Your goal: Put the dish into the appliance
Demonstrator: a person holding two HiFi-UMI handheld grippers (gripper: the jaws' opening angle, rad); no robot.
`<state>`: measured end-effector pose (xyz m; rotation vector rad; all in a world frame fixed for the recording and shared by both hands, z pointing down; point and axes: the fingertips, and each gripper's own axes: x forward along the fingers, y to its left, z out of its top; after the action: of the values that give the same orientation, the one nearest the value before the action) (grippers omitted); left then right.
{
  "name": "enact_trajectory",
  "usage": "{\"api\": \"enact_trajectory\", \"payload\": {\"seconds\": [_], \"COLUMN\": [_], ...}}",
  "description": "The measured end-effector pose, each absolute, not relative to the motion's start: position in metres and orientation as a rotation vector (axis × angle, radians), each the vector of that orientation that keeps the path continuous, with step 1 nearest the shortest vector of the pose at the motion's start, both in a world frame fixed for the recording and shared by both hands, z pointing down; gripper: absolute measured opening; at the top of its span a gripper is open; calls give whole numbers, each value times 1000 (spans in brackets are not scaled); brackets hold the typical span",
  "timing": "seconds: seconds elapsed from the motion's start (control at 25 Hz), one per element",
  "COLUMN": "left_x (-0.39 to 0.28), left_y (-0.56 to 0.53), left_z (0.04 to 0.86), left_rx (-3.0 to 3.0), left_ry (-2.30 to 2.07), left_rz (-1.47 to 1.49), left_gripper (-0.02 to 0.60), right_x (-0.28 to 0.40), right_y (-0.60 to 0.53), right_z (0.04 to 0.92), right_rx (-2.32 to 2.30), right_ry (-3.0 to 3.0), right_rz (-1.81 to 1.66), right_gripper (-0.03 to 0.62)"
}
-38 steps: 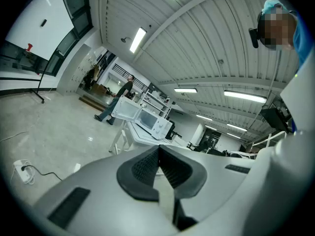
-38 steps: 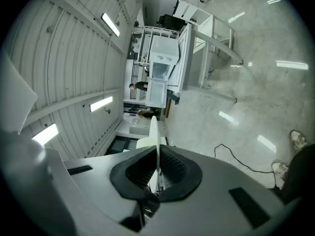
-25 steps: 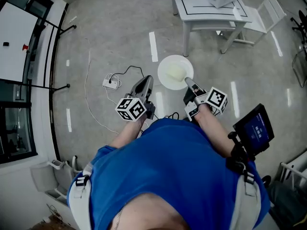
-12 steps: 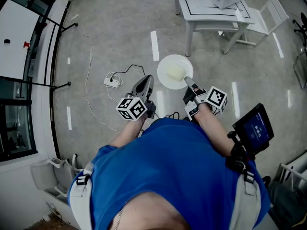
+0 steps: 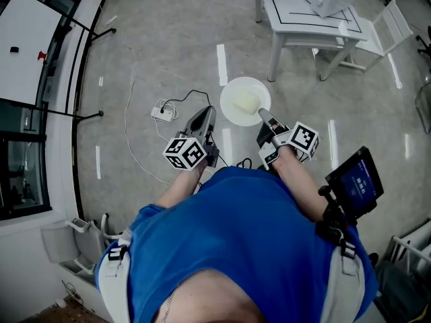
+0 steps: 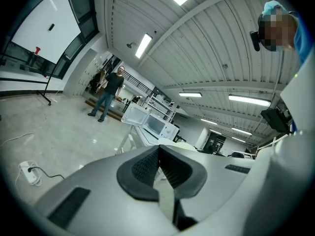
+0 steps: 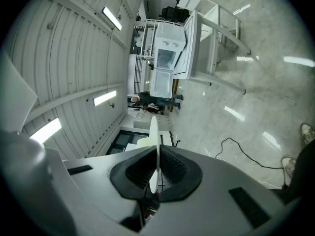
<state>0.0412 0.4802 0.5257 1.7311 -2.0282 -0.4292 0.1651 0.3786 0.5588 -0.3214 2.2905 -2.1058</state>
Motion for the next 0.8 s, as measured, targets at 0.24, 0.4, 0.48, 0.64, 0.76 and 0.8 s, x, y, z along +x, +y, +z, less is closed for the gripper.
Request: {"api": "enact_trajectory", "payload": {"seconds": [0.24, 0.4, 0.48, 0.64, 0.76, 0.8], "left_x": [32, 34, 32, 33, 26, 17], "left_y": [489, 497, 500, 504, 498, 487], "left_z": [527, 527, 525, 520, 517, 517], "left_rx": [1703, 1685, 1681, 1689, 1690, 1688], "left_ry": [-2042, -2046, -2050, -2060, -2071, -2076], "left_rz": [-442, -450, -454, -450, -445, -443], "left_gripper": [6, 6, 6, 6, 6, 6], "right_x": [157, 159, 157, 155, 147, 138], "right_y": [380, 381, 381, 386, 380, 369], "right_z": [558, 558, 556, 552, 552, 552], "right_rx": [-315, -320, -316, -301, -278, -273], "right_ry": [2306, 2317, 2319, 2317, 2326, 2325], "right_rz": [-2109, -2112, -2111, -2117, -2105, -2109], "right_gripper": [9, 9, 9, 9, 9, 9]}}
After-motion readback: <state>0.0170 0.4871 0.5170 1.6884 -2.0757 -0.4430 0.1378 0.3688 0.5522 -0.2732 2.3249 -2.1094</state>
